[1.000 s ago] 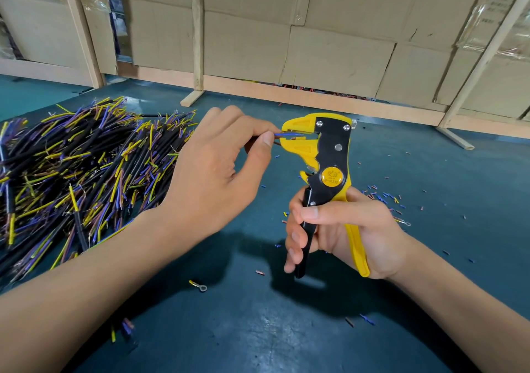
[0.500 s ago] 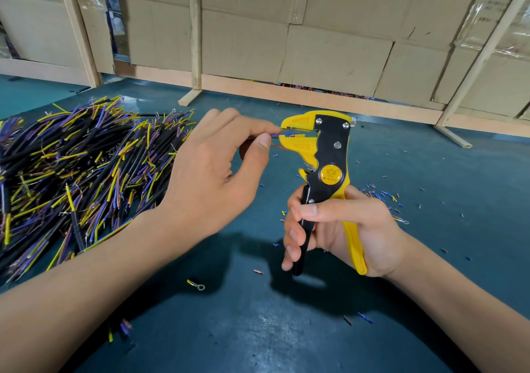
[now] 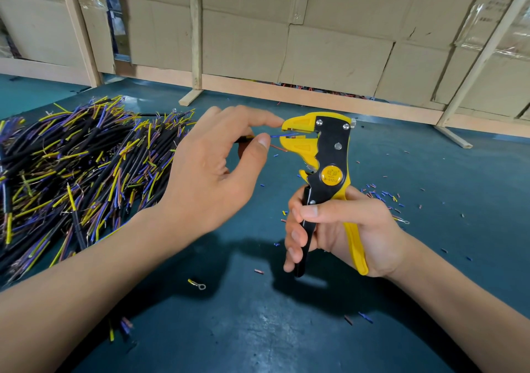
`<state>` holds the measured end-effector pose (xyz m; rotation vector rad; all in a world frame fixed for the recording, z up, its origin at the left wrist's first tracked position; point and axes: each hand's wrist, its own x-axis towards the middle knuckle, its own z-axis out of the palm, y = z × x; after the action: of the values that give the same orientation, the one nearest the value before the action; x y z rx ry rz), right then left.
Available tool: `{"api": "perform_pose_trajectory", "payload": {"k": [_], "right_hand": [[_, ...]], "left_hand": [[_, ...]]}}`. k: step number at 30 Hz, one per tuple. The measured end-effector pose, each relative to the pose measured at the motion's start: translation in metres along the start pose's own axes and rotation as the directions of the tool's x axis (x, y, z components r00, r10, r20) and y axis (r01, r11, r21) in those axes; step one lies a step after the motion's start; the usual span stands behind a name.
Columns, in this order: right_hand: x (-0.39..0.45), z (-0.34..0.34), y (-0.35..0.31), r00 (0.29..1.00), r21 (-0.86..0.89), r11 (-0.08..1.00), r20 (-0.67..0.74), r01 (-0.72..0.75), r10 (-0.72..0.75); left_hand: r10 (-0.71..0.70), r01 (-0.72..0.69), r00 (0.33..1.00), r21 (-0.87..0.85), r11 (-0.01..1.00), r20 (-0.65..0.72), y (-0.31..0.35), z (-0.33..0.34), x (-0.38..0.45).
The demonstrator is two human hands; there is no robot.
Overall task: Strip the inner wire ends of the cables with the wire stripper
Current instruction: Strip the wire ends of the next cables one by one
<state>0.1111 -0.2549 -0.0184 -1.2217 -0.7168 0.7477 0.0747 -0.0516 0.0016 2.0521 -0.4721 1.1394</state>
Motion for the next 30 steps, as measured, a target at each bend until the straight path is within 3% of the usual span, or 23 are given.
{"api": "perform_pose_trajectory", "payload": {"k": [30], "right_hand": [[0.0003, 0.0040, 0.0000, 1.000, -0.025, 1.000, -0.010, 0.000, 0.000]], "left_hand": [[-0.033, 0.033, 0.999, 0.004, 0.999, -0.019, -0.0037, -0.0001, 0.0010]]}}
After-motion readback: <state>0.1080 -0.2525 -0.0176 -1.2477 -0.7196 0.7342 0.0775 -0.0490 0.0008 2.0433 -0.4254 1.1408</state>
